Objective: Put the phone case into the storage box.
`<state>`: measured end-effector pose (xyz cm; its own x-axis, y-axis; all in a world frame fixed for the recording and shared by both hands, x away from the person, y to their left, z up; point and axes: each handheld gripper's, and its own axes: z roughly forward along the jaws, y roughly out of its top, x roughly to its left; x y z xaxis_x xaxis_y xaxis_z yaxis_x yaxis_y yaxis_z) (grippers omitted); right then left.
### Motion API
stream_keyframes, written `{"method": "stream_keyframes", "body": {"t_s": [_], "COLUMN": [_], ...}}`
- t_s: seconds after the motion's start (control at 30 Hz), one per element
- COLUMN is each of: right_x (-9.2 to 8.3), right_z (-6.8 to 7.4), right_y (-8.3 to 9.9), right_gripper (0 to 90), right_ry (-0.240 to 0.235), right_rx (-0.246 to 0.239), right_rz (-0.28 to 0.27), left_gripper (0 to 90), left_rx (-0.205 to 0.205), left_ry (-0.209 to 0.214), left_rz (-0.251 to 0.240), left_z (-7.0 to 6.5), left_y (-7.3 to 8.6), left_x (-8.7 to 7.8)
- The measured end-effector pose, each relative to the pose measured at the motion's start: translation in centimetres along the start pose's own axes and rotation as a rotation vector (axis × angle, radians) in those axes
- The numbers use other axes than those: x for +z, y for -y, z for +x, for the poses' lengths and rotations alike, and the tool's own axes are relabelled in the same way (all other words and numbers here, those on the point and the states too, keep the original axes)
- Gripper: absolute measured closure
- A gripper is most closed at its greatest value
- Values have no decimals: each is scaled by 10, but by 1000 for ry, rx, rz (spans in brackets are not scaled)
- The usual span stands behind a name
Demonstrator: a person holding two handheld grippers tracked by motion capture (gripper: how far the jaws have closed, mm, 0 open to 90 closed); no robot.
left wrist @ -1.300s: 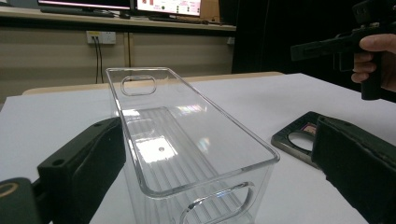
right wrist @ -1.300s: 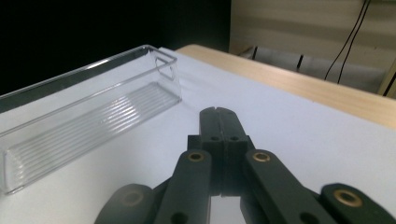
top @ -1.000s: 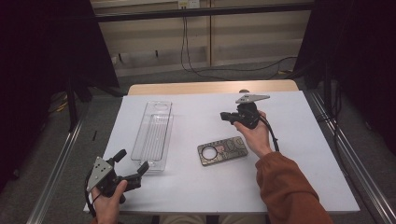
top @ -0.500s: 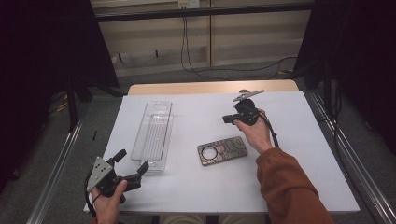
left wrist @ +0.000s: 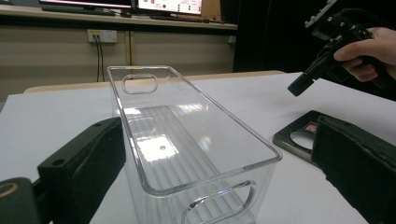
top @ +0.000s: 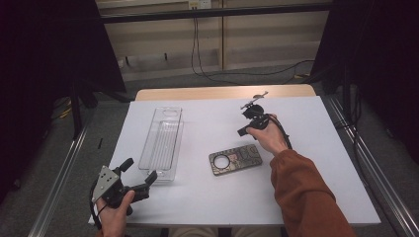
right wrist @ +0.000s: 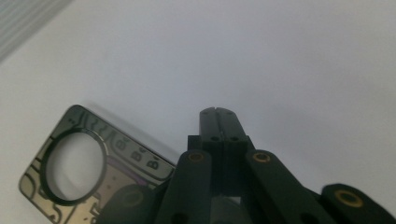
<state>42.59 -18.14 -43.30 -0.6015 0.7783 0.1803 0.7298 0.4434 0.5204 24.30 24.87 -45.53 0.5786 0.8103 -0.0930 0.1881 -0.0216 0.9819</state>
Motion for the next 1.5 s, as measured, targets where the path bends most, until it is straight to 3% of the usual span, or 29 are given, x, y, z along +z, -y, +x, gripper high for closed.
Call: {"method": "stream_keyframes", "body": {"t_s": [0.47, 0.9, 1.13, 1.2, 1.5], "right_x": [16, 24, 24, 24, 21], "right_z": [-10, -12, -12, -13, -13], "right_y": [0, 4, 7, 7, 13], "right_gripper": [900, 900, 900, 900, 900], "right_ry": [24, 41, 33, 30, 14], "right_rx": [-6, -26, -11, -30, -27], "right_rz": [129, 167, 182, 181, 187], "left_gripper": [33, 33, 33, 33, 33], "left_rx": [2, 3, 8, 8, 11], "left_ry": [4, 0, 2, 4, 4], "left_rz": [-1, -1, 0, -2, 3], "left_z": [0, 1, 1, 1, 1], "left_y": [0, 0, 0, 0, 0], "left_x": [0, -1, -2, -1, -2]}}
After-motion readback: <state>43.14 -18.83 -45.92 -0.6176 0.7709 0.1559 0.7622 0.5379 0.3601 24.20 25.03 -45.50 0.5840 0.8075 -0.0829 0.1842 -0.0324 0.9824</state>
